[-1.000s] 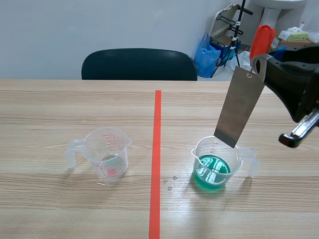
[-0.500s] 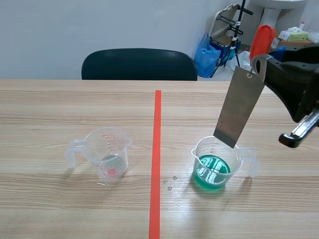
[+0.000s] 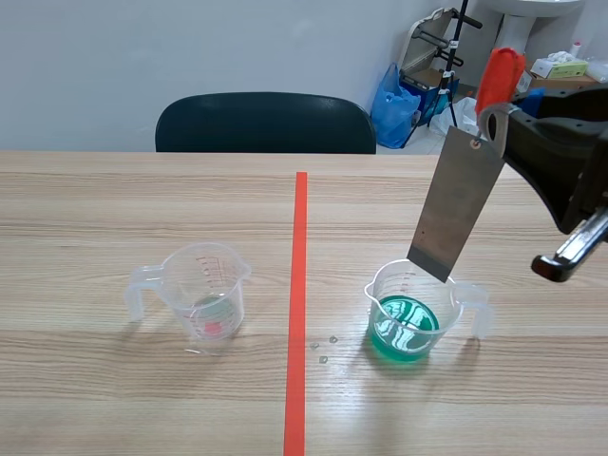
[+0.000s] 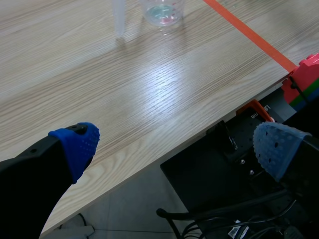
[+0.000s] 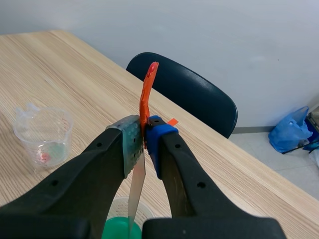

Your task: Do the redox reaction experiment

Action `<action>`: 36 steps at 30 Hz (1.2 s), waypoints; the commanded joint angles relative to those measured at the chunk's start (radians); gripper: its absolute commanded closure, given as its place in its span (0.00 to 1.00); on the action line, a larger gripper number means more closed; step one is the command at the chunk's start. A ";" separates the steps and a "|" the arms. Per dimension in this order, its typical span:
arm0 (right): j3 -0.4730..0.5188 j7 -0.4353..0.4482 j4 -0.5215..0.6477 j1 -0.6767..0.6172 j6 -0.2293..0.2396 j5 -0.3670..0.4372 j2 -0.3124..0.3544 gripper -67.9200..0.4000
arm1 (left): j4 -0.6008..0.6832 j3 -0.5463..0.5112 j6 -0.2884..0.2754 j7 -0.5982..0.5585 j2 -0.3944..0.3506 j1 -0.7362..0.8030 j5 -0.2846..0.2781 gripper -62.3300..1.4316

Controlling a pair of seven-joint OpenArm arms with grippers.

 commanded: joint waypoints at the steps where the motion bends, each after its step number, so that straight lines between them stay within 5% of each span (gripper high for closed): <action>1: 0.002 0.015 0.016 0.012 -0.003 0.011 0.005 0.97 | 0.016 0.008 -0.003 -0.010 -0.001 0.001 -0.008 0.00; 36: 0.002 0.015 0.016 0.012 -0.003 0.011 0.005 0.97 | 0.016 0.008 -0.008 0.008 -0.018 0.001 -0.017 0.00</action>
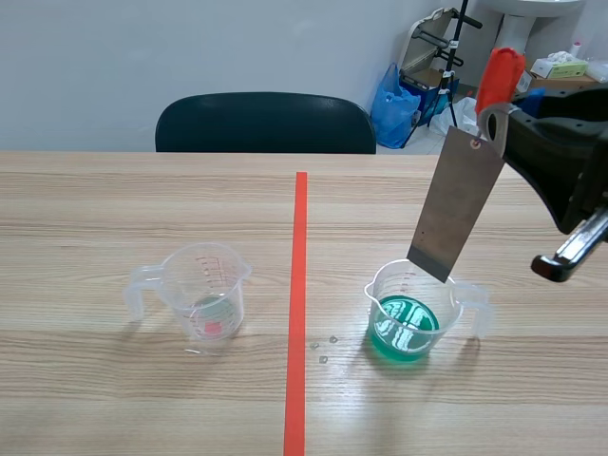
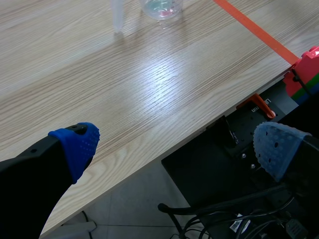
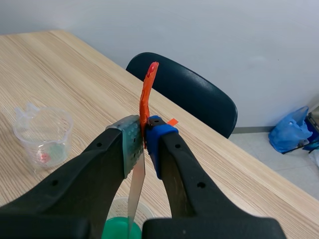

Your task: Do the redox reaction experiment

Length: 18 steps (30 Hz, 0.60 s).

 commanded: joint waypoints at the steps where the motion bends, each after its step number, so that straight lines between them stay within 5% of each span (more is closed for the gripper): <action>1: 0.002 0.015 0.016 0.012 -0.003 0.011 0.005 0.97 | 0.016 0.008 -0.008 -0.022 0.006 0.001 -0.008 0.00; 18: 0.002 0.015 0.016 0.012 -0.003 0.011 0.005 0.97 | 0.016 0.008 -0.010 -0.021 0.006 0.001 -0.042 0.00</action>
